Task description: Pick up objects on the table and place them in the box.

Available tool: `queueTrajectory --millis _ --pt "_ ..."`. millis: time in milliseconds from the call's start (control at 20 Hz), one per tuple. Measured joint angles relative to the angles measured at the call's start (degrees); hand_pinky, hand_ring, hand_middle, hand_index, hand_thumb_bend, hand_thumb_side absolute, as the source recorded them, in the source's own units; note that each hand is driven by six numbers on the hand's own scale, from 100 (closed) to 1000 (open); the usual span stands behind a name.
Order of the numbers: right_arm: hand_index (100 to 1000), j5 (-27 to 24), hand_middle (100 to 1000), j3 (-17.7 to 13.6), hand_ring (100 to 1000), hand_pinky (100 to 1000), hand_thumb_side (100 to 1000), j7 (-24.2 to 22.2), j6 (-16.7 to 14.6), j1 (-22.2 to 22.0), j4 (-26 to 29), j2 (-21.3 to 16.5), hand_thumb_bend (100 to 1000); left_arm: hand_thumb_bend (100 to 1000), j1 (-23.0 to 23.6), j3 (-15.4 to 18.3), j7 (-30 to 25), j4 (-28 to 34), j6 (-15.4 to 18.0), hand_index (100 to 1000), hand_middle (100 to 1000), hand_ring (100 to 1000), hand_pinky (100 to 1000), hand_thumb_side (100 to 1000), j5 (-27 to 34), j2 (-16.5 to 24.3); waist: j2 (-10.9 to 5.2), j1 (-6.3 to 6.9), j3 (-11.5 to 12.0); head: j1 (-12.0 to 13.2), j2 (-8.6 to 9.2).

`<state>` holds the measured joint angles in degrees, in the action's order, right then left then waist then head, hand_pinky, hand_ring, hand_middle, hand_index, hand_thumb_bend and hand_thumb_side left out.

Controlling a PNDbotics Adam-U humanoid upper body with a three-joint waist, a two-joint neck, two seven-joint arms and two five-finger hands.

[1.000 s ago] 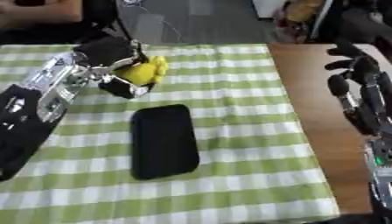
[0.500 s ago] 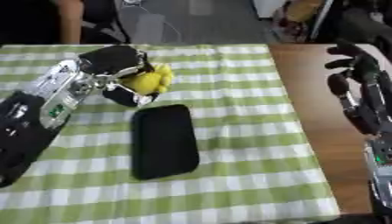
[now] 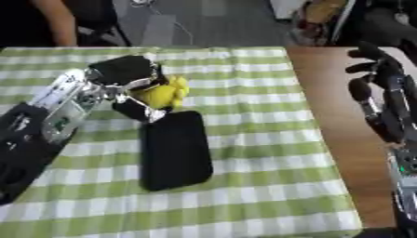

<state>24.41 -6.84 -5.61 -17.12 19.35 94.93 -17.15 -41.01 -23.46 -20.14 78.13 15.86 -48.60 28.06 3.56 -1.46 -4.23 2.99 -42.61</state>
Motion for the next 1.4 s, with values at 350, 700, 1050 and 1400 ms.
queueTrajectory --millis 350,700,1050,1400 --pt "937 0.0 781 0.0 683 510 1000 0.0 0.0 0.0 0.0 0.0 657 100 0.57 -0.63 -0.51 -0.49 0.31 167 100 100 100 422 0.51 -0.68 0.0 0.01 -0.1 0.0 0.0" --pt "937 -0.03 781 0.17 683 510 1000 -0.13 -0.12 0.01 0.0 0.0 657 100 0.63 -1.3 -0.95 -2.83 1.05 168 100 100 100 425 0.25 -2.48 0.01 0.01 -0.19 0.01 0.0" --pt "937 -0.03 781 0.32 683 510 1000 -0.25 -0.22 0.02 0.0 0.0 657 100 0.63 -1.61 -0.68 -4.27 1.79 182 100 100 100 423 -0.17 -3.46 0.02 0.02 -0.2 0.01 0.0" --pt "937 -0.03 781 0.32 683 510 1000 -0.26 -0.22 0.03 0.0 0.0 657 143 0.84 -1.96 -1.74 -4.4 3.07 487 386 265 248 408 -0.07 -3.61 0.03 0.02 -0.2 0.02 0.0"
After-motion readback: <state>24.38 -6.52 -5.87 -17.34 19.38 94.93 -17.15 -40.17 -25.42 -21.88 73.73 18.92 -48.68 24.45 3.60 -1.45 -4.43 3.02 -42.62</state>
